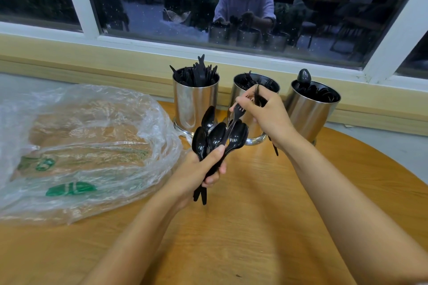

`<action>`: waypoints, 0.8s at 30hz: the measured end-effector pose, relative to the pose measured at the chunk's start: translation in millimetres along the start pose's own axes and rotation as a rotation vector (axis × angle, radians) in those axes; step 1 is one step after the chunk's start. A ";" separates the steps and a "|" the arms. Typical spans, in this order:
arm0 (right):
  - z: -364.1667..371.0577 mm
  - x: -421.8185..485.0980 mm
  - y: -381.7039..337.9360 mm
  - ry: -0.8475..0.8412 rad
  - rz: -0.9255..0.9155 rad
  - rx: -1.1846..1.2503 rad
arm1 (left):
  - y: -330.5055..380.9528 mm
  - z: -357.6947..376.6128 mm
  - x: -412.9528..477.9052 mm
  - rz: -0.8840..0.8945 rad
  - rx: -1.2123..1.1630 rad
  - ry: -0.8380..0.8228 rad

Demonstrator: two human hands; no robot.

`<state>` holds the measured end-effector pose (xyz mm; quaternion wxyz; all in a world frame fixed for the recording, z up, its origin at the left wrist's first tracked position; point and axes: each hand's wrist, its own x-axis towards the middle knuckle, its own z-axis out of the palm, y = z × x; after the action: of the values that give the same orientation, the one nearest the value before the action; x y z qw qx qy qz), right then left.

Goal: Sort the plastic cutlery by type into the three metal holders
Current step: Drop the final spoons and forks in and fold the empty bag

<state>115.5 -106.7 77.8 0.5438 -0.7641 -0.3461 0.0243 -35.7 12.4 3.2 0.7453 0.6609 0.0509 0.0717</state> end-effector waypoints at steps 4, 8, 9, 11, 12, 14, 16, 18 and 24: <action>-4.7 2.1 1.9 0.315 0.044 0.249 | 1.2 -1.8 2.0 -0.008 -0.082 0.088; -22.5 1.6 13.9 0.400 0.069 0.334 | -4.3 -8.2 2.6 -0.032 -0.071 0.128; -25.2 -0.9 16.0 0.406 0.071 0.373 | -5.8 -9.2 2.7 -0.038 -0.065 0.130; -26.9 -7.1 19.1 0.438 0.074 0.375 | -8.5 -9.3 3.7 -0.053 -0.063 0.131; -26.3 -10.1 22.1 0.445 0.088 0.356 | -10.1 -8.1 4.6 -0.059 -0.076 0.136; -20.7 -14.8 31.7 0.419 0.156 0.326 | -12.6 -3.7 7.8 -0.066 -0.098 0.155; -9.7 -22.0 38.5 0.357 0.244 0.317 | -13.1 3.3 11.2 -0.065 -0.099 0.161; 2.6 -30.3 39.8 0.279 0.311 0.434 | -12.7 10.9 13.8 -0.066 -0.103 0.158; -0.6 -25.8 39.4 0.266 0.341 0.522 | -9.0 13.5 18.8 -0.048 -0.054 0.151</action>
<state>116.0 -128.2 35.9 0.7496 -0.6425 -0.1212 0.1029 -14.5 1.4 -3.7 0.7584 0.6318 0.1209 0.1048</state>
